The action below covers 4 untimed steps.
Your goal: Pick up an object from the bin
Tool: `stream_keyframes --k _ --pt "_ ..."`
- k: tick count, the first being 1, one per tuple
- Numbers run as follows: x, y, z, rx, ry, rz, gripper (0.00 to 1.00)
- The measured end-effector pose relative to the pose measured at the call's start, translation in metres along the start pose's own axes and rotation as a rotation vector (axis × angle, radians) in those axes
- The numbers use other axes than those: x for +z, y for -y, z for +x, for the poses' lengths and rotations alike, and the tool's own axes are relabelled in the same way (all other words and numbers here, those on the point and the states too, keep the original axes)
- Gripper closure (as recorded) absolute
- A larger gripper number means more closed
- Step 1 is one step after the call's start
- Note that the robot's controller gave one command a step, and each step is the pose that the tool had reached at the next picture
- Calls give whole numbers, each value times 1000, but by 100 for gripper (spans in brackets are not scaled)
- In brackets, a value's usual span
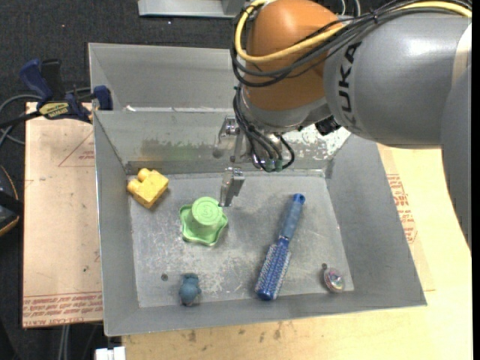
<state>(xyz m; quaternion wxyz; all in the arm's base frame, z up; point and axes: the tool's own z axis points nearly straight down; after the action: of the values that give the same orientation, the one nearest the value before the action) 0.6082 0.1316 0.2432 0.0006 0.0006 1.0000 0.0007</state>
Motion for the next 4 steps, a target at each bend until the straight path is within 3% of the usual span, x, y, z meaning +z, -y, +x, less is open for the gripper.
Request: stream_keyframes --k 1,2,3,4 --pt "159 -33 -8 101 7 -3 0" --pt "88 -54 -27 -67 9 -2 0" --pt "165 63 -49 -303 7 -5 0" --pt "165 162 -44 -579 18 1 0"
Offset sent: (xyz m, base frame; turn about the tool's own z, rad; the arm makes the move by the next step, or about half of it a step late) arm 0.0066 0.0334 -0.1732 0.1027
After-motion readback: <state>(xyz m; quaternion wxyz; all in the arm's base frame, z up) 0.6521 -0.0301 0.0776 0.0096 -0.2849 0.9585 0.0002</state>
